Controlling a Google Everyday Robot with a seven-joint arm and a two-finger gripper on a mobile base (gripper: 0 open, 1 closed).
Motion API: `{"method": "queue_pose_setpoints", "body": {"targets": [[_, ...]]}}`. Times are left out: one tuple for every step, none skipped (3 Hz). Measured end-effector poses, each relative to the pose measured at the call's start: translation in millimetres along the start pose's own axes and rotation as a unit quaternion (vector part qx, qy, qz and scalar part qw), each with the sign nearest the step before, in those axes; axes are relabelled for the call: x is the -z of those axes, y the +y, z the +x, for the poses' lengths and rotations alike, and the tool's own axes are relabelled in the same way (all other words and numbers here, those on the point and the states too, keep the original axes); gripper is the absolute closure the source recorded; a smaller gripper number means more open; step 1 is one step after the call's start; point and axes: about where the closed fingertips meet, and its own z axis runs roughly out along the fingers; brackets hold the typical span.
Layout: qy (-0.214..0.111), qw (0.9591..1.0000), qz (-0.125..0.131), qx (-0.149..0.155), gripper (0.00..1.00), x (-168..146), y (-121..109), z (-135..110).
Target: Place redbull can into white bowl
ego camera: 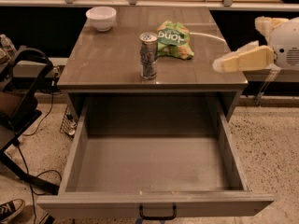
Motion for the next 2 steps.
{"method": "queue_pose_setpoints", "body": {"targets": [[-0.019,0.999,0.003,-0.04,0.0,-5.0,-1.5,-9.5],[-0.023,0.999,0.002,-0.039,0.0,-6.0,-0.5,-9.8]]}}
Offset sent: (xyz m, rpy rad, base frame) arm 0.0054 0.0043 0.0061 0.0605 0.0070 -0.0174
